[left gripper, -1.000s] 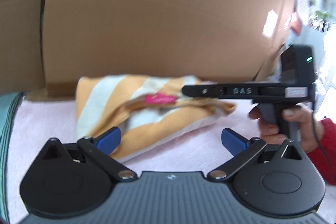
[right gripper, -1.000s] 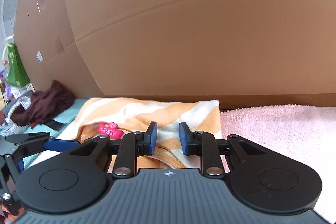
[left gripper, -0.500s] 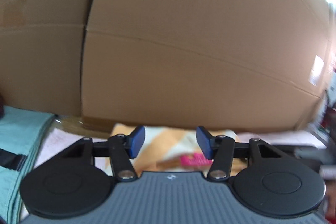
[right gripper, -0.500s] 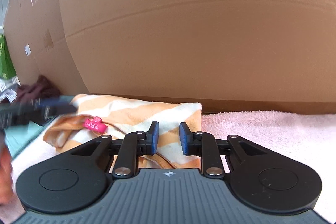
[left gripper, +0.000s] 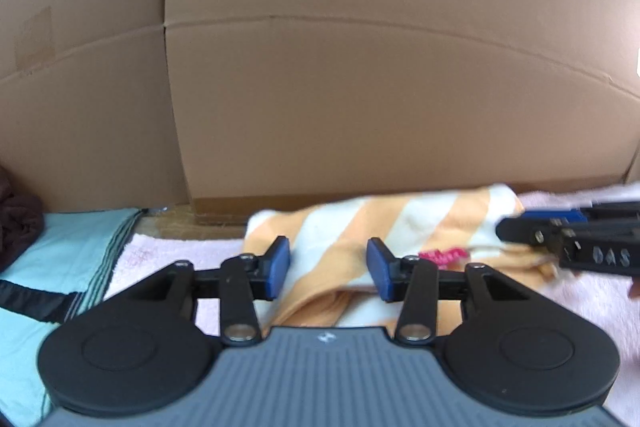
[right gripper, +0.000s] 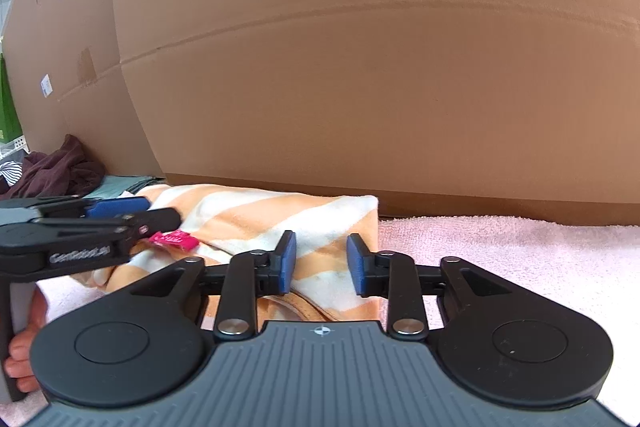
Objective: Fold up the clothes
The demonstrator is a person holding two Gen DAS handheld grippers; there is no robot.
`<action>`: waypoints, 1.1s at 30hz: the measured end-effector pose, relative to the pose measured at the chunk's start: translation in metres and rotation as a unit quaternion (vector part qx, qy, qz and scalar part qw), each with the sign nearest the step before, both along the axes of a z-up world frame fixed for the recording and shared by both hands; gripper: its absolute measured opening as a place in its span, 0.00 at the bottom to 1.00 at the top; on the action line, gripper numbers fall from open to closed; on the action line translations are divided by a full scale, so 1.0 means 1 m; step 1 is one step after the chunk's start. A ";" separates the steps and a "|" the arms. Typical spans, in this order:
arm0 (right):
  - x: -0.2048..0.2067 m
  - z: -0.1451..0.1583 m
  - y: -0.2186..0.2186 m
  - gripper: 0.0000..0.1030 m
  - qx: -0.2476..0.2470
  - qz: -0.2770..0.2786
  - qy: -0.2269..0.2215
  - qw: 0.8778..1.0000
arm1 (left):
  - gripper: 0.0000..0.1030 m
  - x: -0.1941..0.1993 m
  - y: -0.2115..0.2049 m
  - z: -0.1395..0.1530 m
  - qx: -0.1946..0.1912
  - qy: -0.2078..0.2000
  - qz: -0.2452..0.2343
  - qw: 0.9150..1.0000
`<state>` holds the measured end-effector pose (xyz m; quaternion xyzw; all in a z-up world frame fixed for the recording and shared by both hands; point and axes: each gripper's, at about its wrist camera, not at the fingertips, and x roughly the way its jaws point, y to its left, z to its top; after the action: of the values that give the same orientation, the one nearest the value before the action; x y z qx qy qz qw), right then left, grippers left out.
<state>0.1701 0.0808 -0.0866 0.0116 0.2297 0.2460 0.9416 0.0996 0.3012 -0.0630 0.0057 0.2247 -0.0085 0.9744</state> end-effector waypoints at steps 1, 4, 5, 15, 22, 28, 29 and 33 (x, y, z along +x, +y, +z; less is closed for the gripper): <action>0.000 0.000 0.000 0.37 -0.002 0.000 0.000 1.000 | 0.50 0.000 0.001 0.000 -0.002 0.002 0.000 1.000; 0.002 0.001 0.001 0.40 -0.006 0.003 -0.002 1.000 | 0.51 -0.002 0.002 0.001 -0.006 0.005 -0.001 1.000; 0.001 0.001 0.003 0.48 -0.008 0.009 -0.004 1.000 | 0.53 -0.002 0.002 0.002 -0.005 0.003 -0.002 1.000; -0.015 0.009 0.008 0.29 0.009 0.048 -0.071 0.996 | 0.67 0.003 0.001 -0.001 -0.015 -0.004 0.007 1.000; 0.002 0.005 0.011 0.29 -0.011 0.058 -0.015 0.998 | 0.84 0.012 -0.001 -0.004 -0.011 0.023 0.025 0.999; -0.003 0.005 0.007 0.30 -0.009 0.055 -0.016 0.998 | 0.92 0.016 -0.001 -0.004 -0.020 0.030 0.041 0.998; -0.006 0.004 0.006 0.30 -0.006 0.054 -0.015 0.998 | 0.93 0.015 -0.004 -0.003 -0.012 0.027 0.043 0.999; -0.021 0.011 0.003 0.39 -0.003 0.014 -0.024 1.000 | 0.99 0.011 -0.015 0.001 0.018 0.007 0.050 0.999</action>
<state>0.1489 0.0841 -0.0753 -0.0007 0.2081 0.2586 0.9433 0.1104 0.2866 -0.0617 0.0119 0.2314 0.0443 0.9718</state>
